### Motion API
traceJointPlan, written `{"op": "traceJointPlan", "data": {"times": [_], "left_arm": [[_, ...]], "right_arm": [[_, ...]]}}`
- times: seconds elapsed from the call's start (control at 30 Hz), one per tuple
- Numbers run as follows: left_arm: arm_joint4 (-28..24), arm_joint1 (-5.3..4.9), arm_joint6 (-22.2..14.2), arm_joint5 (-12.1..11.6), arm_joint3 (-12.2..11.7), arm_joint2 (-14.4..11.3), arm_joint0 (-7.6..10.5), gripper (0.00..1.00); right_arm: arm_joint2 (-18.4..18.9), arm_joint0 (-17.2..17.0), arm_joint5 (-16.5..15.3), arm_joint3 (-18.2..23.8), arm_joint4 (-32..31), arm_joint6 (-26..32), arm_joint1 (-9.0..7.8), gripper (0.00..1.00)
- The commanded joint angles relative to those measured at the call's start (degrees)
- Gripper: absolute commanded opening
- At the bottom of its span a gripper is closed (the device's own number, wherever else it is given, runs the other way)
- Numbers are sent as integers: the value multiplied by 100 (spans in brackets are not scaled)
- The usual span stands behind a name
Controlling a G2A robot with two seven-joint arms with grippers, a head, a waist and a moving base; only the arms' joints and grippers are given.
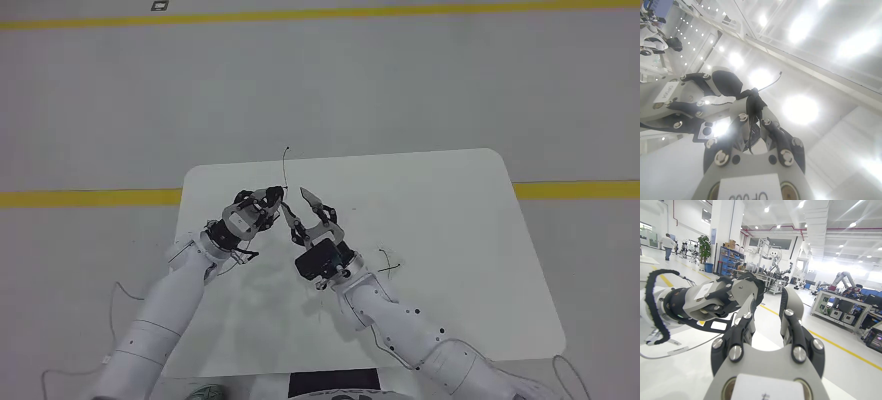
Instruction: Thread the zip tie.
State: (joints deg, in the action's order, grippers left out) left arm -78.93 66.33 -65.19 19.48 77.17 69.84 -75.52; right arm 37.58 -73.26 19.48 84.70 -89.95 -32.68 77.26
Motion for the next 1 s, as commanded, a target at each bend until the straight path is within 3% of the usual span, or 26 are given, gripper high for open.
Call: {"op": "traceJointPlan", "data": {"times": [0.0,0.27,0.6,0.97], "left_arm": [[0,0,0,0,0,0,0,0],[0,0,0,0,0,0,0,0],[0,0,0,0,0,0,0,0],[0,0,0,0,0,0,0,0]], "right_arm": [[-6,13,0,-10,0,-4,7,29],[-1,30,0,-25,0,-31,28,20],[-1,51,0,-70,0,-17,58,21],[86,19,0,-84,0,8,96,9]]}}
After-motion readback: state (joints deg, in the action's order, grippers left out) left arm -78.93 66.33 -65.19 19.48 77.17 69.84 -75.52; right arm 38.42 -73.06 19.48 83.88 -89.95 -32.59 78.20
